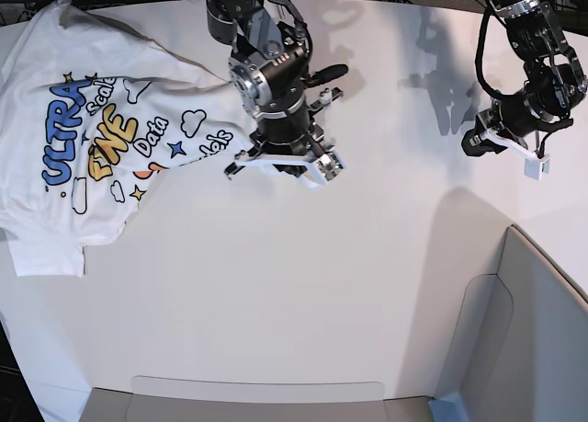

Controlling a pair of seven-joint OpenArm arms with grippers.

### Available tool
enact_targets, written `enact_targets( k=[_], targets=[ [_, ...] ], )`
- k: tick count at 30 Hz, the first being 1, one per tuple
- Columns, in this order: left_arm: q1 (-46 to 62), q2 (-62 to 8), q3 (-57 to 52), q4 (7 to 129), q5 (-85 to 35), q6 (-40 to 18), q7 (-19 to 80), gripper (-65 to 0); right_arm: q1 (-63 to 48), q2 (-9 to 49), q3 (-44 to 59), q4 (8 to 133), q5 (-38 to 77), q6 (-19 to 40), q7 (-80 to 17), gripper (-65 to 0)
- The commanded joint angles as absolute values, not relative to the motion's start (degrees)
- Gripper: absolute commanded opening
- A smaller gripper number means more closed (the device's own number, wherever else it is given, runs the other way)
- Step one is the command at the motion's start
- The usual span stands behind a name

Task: Layout the t-shirt on the table in an organized manner, then fold the t-shirt properly
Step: 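Fold the held fabric back over the t-shirt body with the right gripper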

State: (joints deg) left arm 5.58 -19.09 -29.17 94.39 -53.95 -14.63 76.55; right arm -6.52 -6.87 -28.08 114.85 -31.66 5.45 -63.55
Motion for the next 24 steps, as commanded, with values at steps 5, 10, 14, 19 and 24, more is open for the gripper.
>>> enact_targets(
  k=[5, 10, 14, 19, 24],
  targets=[
    [4.9, -20.0, -29.1, 95.4, -55.0, -14.5, 76.8, -55.7, -11.5, -2.9, -21.1, 118.3, -33.7, 5.2, -62.6, -65.0],
    [4.8, -20.1, -29.0, 95.4, -55.0, -14.5, 76.9, -55.7, -16.2, -0.5, -12.2, 118.3, -33.6, 5.1, -61.5, -65.0],
    [4.8, -20.1, -28.9, 95.4, -55.0, -14.5, 77.0, -55.7, -17.5, -0.4, -2.9, 118.3, -33.5, 5.1, -56.5, -65.0],
    [4.8, -20.1, -28.8, 95.4, -55.1, -14.5, 77.0, -55.7, -15.6, 0.7, 10.4, 118.3, -27.8, 5.1, -55.6, -65.0],
    [4.7, -20.1, -26.5, 95.4, -55.1, -14.5, 77.0, -55.7, -13.1, 2.4, 24.5, 118.3, -21.8, 5.1, -55.6, -65.0]
  ],
)
